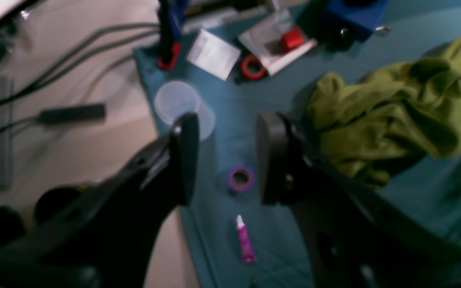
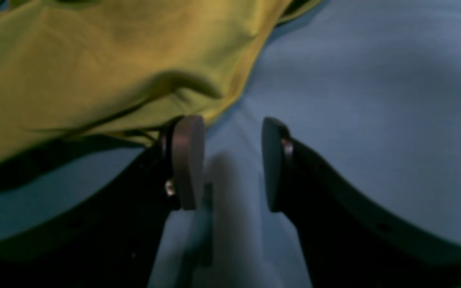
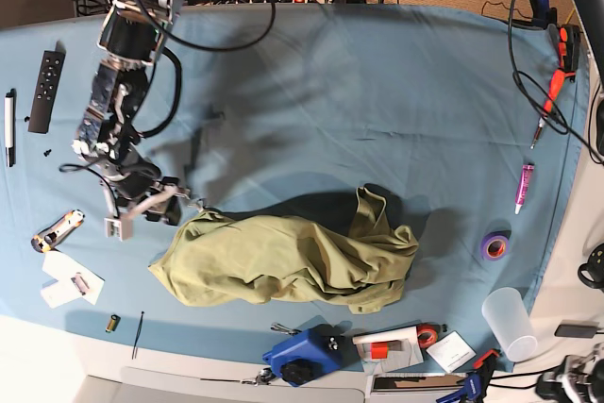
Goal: Layout the t-shirt on the table in an organized manner, then fold the t-shirt properly
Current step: 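Move the right gripper down and grasp the t-shirt's loose end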
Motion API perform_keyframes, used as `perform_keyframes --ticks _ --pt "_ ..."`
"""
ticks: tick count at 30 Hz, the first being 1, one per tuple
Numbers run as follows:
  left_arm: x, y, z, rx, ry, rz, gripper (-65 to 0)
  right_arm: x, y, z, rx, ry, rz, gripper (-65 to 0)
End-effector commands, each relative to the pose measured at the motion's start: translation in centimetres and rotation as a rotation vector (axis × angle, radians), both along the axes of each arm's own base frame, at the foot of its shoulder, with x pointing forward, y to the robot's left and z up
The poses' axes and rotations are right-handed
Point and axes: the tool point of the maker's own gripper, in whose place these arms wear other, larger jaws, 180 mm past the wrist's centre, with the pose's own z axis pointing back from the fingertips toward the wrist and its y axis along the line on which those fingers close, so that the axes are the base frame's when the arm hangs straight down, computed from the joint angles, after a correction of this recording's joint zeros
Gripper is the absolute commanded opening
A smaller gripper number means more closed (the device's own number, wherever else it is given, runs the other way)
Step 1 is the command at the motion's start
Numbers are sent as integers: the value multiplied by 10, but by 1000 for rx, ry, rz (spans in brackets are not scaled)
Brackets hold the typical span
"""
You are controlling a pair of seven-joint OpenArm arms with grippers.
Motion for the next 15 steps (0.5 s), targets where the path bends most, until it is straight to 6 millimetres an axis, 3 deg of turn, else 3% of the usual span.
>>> perform_keyframes --ticks 1,5,10,15 --pt "3 4 32 -11 -78 4 -401 15 1 20 20 -68 -1 -409" --pt "-1 15 33 -5 -78 23 -401 21 16 7 107 -38 -1 -409" --pt "-1 11 34 -20 -82 13 -401 19 27 -12 166 19 -46 -409" --pt "-1 9 35 -30 -84 7 -401 23 41 -11 197 -3 -45 -409"
